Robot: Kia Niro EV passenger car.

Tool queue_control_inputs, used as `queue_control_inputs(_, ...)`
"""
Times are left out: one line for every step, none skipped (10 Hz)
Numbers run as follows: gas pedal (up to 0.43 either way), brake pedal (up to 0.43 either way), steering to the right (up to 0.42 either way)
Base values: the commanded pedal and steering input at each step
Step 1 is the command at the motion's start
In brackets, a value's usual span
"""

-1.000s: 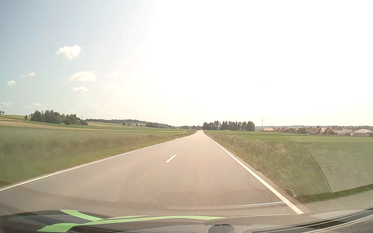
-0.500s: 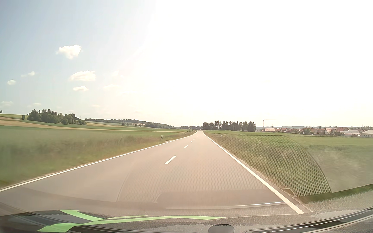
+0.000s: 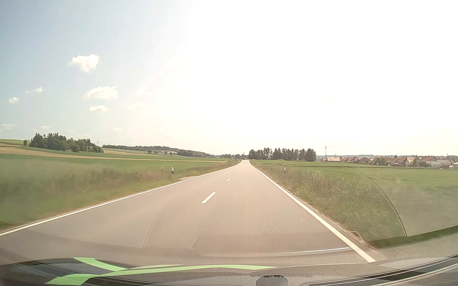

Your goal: Follow the waypoints while adhering to traffic rules and regulations

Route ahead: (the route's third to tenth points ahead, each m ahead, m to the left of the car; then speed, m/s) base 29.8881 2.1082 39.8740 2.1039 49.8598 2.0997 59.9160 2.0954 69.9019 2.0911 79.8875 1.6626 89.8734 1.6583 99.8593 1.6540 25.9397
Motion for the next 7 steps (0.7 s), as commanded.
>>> queue_control_inputs(0.177,0.000,0.000)
queue_control_inputs(0.177,0.000,-0.001)
queue_control_inputs(0.177,0.000,-0.001)
queue_control_inputs(0.177,0.000,0.000)
queue_control_inputs(0.177,0.000,0.000)
queue_control_inputs(0.177,0.000,-0.001)
queue_control_inputs(0.177,0.000,-0.001)
